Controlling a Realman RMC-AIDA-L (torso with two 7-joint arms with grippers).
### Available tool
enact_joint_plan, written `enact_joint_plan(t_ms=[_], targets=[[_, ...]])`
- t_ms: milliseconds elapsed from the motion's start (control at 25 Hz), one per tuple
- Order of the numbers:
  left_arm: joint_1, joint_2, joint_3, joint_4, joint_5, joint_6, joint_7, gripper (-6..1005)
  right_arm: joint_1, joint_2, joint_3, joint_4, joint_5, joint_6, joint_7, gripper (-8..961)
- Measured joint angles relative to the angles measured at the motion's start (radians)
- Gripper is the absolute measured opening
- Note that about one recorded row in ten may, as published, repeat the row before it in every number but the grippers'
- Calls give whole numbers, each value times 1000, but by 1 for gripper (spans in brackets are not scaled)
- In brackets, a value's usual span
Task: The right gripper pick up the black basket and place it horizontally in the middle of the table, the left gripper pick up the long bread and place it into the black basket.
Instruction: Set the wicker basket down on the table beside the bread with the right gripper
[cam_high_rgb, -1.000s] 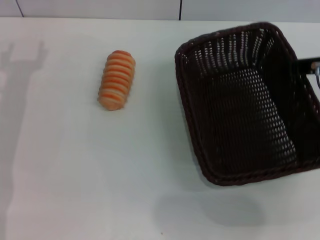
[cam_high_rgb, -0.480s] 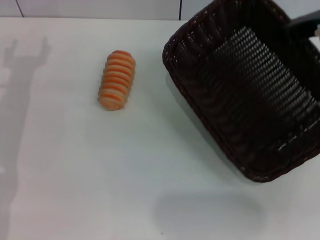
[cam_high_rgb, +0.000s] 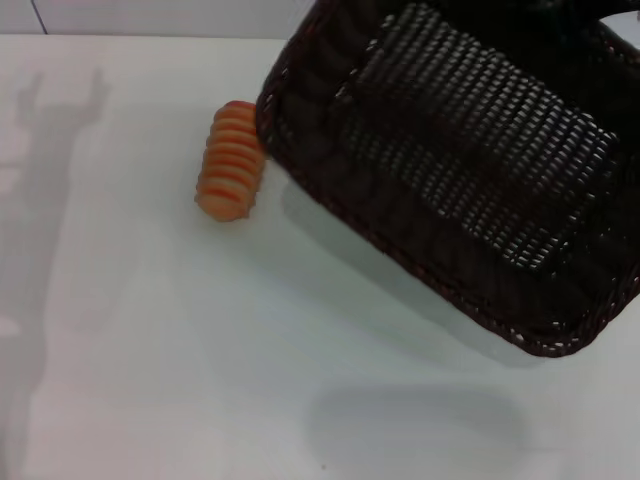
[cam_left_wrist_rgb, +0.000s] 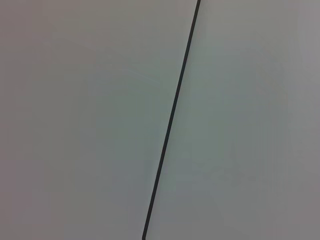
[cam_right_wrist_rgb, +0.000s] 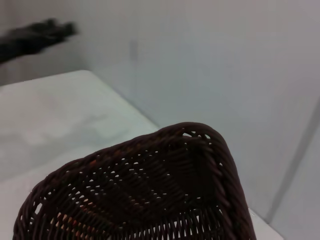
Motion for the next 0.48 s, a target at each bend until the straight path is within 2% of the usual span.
enact_joint_plan(t_ms=[280, 480], targets=[[-1, -4, 0, 0, -1, 0, -7, 794, 86, -15, 4, -16, 84, 181, -88, 156], [-1, -5, 0, 0, -2, 0, -7, 792, 130, -22, -31, -58, 86, 252, -117, 157]])
